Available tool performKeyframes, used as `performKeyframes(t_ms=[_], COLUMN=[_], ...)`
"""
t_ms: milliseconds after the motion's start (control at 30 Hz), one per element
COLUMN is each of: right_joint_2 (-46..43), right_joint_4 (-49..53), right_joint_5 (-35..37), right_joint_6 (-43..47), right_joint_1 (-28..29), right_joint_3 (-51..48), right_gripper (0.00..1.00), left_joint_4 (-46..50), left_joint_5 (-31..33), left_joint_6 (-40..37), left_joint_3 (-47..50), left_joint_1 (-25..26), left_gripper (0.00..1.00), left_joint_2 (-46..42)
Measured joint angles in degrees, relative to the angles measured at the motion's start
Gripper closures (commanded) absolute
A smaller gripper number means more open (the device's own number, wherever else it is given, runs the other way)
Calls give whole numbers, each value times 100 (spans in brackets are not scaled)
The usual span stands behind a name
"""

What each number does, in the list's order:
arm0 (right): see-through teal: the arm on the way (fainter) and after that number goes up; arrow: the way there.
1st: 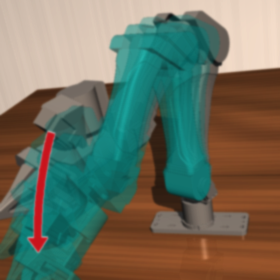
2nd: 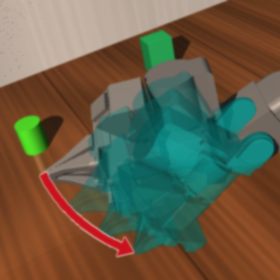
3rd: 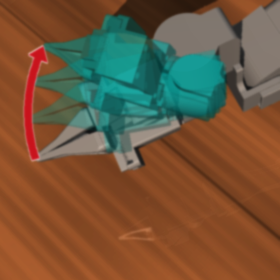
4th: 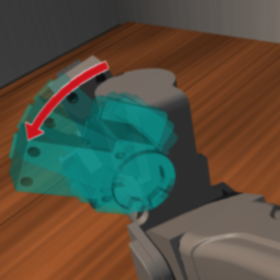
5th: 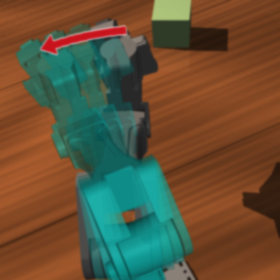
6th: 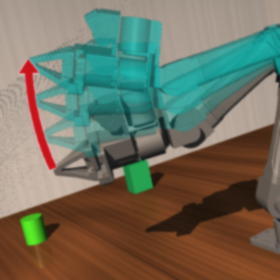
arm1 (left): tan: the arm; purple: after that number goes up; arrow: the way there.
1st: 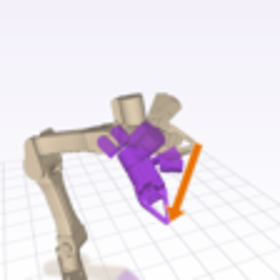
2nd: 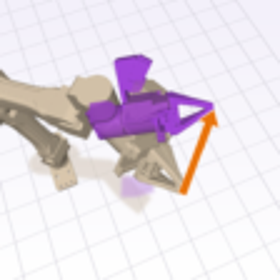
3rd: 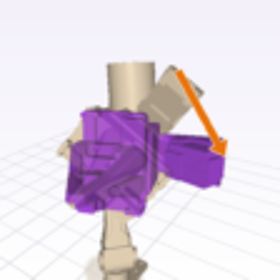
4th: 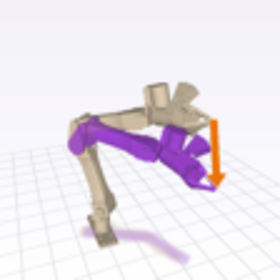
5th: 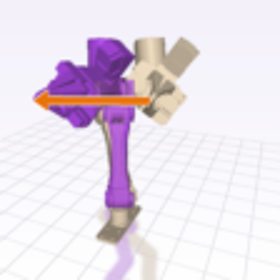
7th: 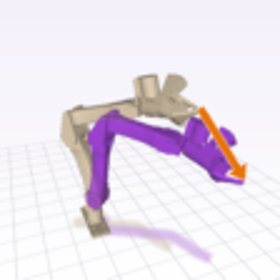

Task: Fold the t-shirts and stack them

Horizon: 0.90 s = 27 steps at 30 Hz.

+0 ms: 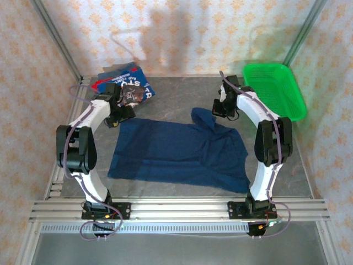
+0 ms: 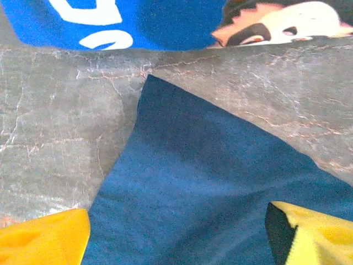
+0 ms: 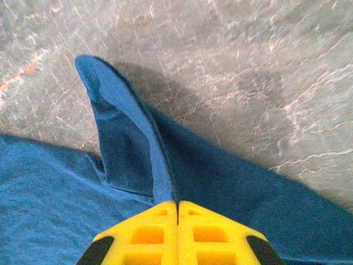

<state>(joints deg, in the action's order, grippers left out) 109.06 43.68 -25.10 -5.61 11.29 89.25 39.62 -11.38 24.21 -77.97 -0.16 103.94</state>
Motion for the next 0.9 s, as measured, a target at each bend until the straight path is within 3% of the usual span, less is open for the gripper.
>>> performKeyframes(t_ms=[267,567,900], right_joint_2=[-57,-249,-284], right_joint_4=[61,157,197], right_joint_5=[208,354,481], right_joint_6=[118,138,136], right_joint_1=[-57,-162,-225], right_joint_3=[66,-4,-94], right_gripper=[100,100,100], left_joint_4=[-87,-424,-706], left_joint_5=[138,98,94], left_joint_6=[-184,-192,-31], left_joint_3=[-476,-450,925], left_joint_1=[0,52,245], left_gripper=[27,72,79], left_joint_2=[984,1196,367])
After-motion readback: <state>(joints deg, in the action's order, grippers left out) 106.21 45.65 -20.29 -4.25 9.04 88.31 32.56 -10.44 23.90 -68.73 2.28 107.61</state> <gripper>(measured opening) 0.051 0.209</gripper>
